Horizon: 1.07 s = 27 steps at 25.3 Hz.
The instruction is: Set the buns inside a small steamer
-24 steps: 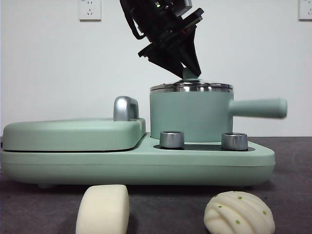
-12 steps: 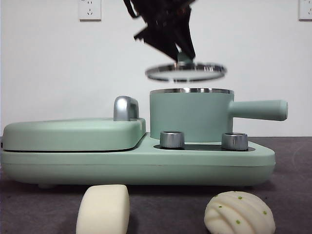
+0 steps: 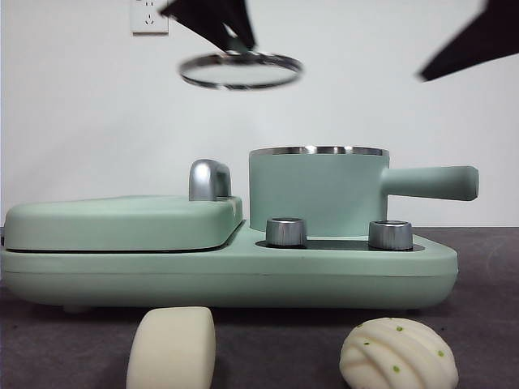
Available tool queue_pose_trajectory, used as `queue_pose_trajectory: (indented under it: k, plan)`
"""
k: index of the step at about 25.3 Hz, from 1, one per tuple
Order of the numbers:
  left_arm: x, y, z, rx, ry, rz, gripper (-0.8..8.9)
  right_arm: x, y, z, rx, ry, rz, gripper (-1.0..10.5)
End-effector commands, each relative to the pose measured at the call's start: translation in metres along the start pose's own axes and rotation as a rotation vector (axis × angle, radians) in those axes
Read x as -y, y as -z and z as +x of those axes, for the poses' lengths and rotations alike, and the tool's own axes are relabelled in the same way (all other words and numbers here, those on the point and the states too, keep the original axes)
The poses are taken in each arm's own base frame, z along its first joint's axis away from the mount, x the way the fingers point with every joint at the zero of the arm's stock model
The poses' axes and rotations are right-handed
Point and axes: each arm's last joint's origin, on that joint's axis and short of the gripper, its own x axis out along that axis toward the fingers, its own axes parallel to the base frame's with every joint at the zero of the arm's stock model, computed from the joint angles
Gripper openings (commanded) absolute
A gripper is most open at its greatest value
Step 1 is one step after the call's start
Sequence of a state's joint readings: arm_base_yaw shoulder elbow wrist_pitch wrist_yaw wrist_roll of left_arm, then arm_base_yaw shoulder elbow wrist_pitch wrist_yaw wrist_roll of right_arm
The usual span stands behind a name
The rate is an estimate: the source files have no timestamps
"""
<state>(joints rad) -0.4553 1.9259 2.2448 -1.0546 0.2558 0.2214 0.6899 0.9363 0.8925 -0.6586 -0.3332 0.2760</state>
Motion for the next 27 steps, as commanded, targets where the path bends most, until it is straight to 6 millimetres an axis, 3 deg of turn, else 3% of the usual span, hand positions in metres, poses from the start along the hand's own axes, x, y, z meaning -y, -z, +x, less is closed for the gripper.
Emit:
queue_pose_trajectory:
  k: [1,5,10,16,22,24,27]
  plan:
    - [-0.011,-0.007,-0.030,0.082,-0.053,0.008,0.17,-0.021,-0.007,0.028,-0.070,-0.002,0.024,4.8]
    - [-0.044,0.003,-0.052,0.087,-0.135,-0.071,0.17,-0.047,-0.006,0.085,-0.236,0.044,0.047,4.8]
    - [-0.070,0.013,-0.063,0.079,-0.197,-0.125,0.17,-0.057,0.004,0.140,-0.372,0.126,0.022,4.8]
    - [-0.078,0.016,-0.067,0.084,-0.217,-0.156,0.17,-0.053,0.021,0.176,-0.477,0.177,0.018,4.8]
    - [-0.080,0.016,-0.067,0.090,-0.223,-0.163,0.17,-0.049,0.034,0.200,-0.525,0.201,0.009,4.7]
    - [-0.080,0.016,-0.067,0.091,-0.223,-0.164,0.17,-0.049,0.035,0.204,-0.510,0.206,0.004,4.1]
    - [-0.080,0.016,-0.067,0.091,-0.223,-0.165,0.17,-0.050,0.035,0.206,-0.491,0.214,-0.009,2.2]
